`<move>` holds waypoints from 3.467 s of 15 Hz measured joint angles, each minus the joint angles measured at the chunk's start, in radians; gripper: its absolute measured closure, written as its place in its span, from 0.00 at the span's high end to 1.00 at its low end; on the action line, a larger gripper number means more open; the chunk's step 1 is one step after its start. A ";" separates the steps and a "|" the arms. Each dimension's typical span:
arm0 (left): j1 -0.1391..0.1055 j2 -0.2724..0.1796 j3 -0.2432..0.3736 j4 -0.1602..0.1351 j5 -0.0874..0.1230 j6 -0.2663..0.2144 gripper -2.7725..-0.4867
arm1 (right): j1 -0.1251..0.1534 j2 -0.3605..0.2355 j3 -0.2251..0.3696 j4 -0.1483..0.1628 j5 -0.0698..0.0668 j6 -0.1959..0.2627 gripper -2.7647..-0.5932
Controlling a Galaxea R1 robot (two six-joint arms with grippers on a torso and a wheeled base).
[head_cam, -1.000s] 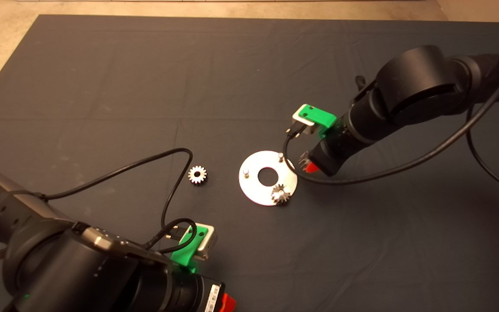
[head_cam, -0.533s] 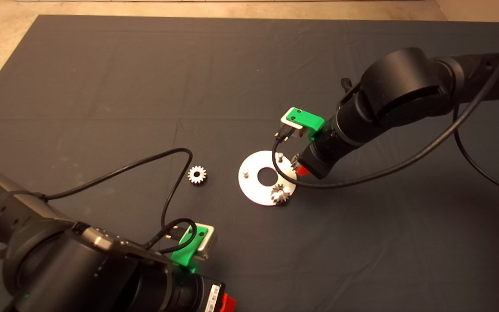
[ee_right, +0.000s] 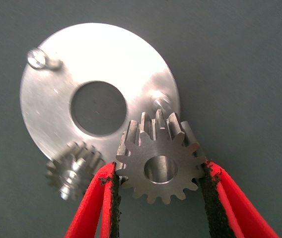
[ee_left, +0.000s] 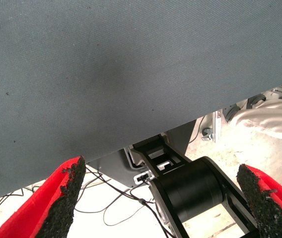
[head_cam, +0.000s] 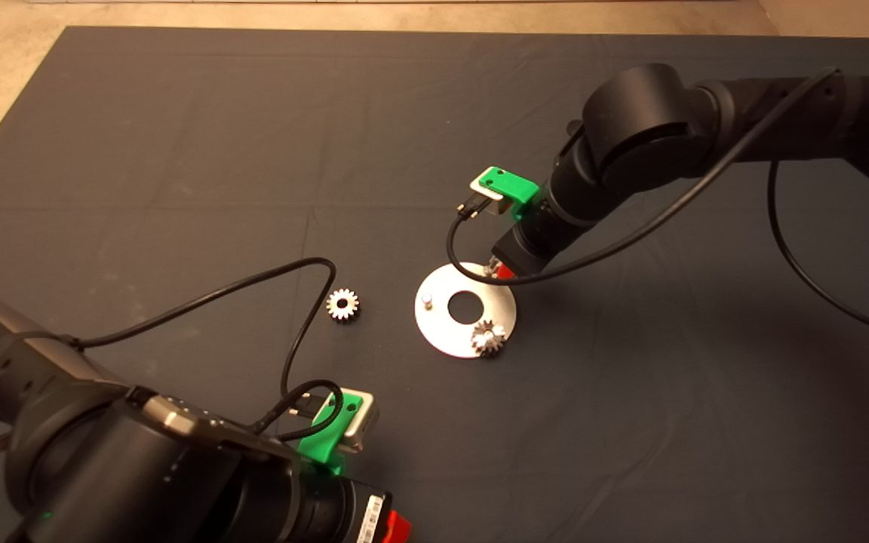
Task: Install three planetary gears onto the carrier pins
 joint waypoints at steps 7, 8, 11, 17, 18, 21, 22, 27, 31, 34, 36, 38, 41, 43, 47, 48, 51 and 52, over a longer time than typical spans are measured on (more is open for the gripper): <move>0.000 -0.001 0.000 0.000 0.000 0.001 0.74 | -0.048 0.019 -0.024 -0.006 0.000 -0.013 0.15; 0.000 -0.001 0.000 0.000 0.000 0.001 0.74 | -0.048 0.020 -0.029 -0.007 0.001 -0.019 0.15; 0.000 -0.001 0.000 0.000 0.000 0.001 0.74 | -0.048 0.019 -0.062 -0.008 0.000 -0.034 0.15; 0.000 -0.001 0.000 0.000 0.000 0.001 0.74 | -0.048 0.021 -0.108 -0.008 0.003 -0.063 0.14; 0.000 -0.001 0.000 0.000 0.000 0.001 0.74 | -0.048 0.023 -0.108 -0.008 0.003 -0.064 0.14; 0.000 -0.001 0.000 0.000 0.000 0.001 0.74 | -0.048 0.035 -0.108 -0.007 0.008 -0.064 0.14; 0.000 -0.001 0.000 0.000 0.000 0.001 0.74 | -0.048 0.036 -0.108 -0.008 0.009 -0.064 0.14; 0.000 -0.001 0.000 0.000 0.000 0.001 0.74 | -0.048 0.036 -0.126 -0.008 0.009 -0.065 0.14; 0.000 -0.001 0.000 0.000 0.000 0.001 0.74 | -0.048 0.036 -0.129 -0.008 0.011 -0.068 0.14; 0.000 -0.001 0.000 0.000 0.000 0.001 0.74 | -0.048 0.037 -0.134 -0.007 0.012 -0.069 0.14; 0.000 -0.001 0.000 0.000 0.000 0.001 0.74 | -0.048 0.044 -0.143 -0.007 0.012 -0.071 0.14; 0.000 -0.002 0.000 0.000 0.000 0.001 0.74 | -0.047 0.051 -0.151 -0.007 0.011 -0.071 0.14; 0.000 -0.003 0.000 0.000 0.000 0.001 0.74 | -0.046 0.055 -0.158 -0.007 0.012 -0.071 0.14; 0.000 -0.003 0.000 0.000 0.000 0.001 0.74 | -0.046 0.056 -0.158 -0.007 0.011 -0.071 0.14; 0.000 -0.003 0.000 0.000 0.000 0.001 0.74 | -0.046 0.056 -0.159 -0.007 0.011 -0.071 0.14; 0.000 -0.003 0.000 0.000 0.000 0.002 0.74 | -0.046 0.056 -0.159 -0.007 0.011 -0.071 0.14; 0.000 -0.003 0.000 0.000 0.000 0.001 0.74 | -0.046 0.056 -0.158 -0.007 0.011 -0.071 0.14; 0.000 -0.003 0.000 0.000 0.000 0.001 0.74 | -0.046 0.056 -0.158 -0.007 0.011 -0.071 0.14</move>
